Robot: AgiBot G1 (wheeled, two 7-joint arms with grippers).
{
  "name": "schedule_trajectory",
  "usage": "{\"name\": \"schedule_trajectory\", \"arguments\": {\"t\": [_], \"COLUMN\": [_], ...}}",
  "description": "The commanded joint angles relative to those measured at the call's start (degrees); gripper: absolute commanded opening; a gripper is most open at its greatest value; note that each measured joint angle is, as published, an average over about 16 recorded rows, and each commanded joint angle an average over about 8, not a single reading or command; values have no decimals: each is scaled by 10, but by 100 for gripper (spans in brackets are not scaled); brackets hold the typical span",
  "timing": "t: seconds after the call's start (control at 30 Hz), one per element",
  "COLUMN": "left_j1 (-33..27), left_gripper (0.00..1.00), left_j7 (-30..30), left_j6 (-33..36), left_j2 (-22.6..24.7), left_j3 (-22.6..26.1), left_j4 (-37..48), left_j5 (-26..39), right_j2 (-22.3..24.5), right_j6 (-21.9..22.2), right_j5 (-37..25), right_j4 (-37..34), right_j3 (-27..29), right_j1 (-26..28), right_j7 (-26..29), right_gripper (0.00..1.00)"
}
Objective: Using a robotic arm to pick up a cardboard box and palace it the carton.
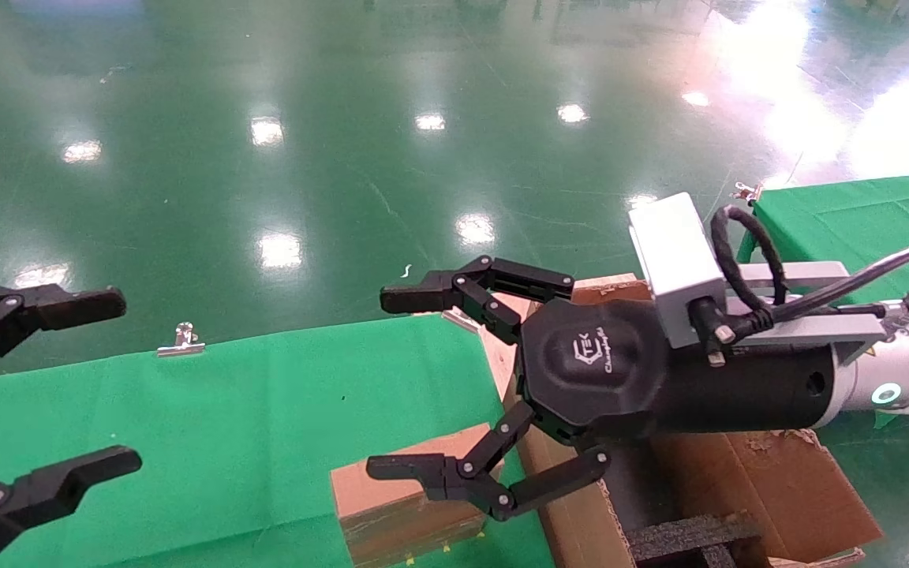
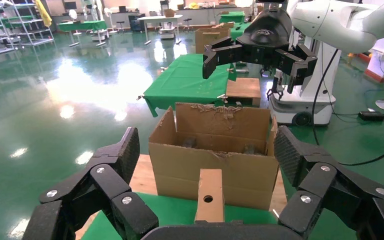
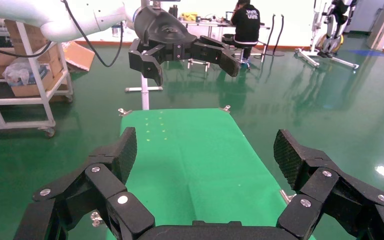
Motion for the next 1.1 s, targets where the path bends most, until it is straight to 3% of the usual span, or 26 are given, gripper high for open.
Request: {"name": "schedule_trajectory", "arguments": {"t": [0.03,0.23,0.57,1.1], "left_j1": [0,0,0,0], "left_gripper": [0,0,0,0], "left_j7": [0,0,0,0], "left_j6": [0,0,0,0], "left_j2": [0,0,0,0], "left_j3": [0,0,0,0], "left_j4": [0,0,0,0], "left_j5": [0,0,0,0], "right_j2": [1,-10,-72,-164], "right_j6": [0,-15,-31,-30], "right_j5": [1,-87,-240,-397], "right_j4": [1,-2,-46,-142], "right_j3": [1,-43,-131,-225], "right_j1": [-2,45,126,206], "right_j7": [-1,14,19,-28], "right_gripper": [100,100,100,100]}}
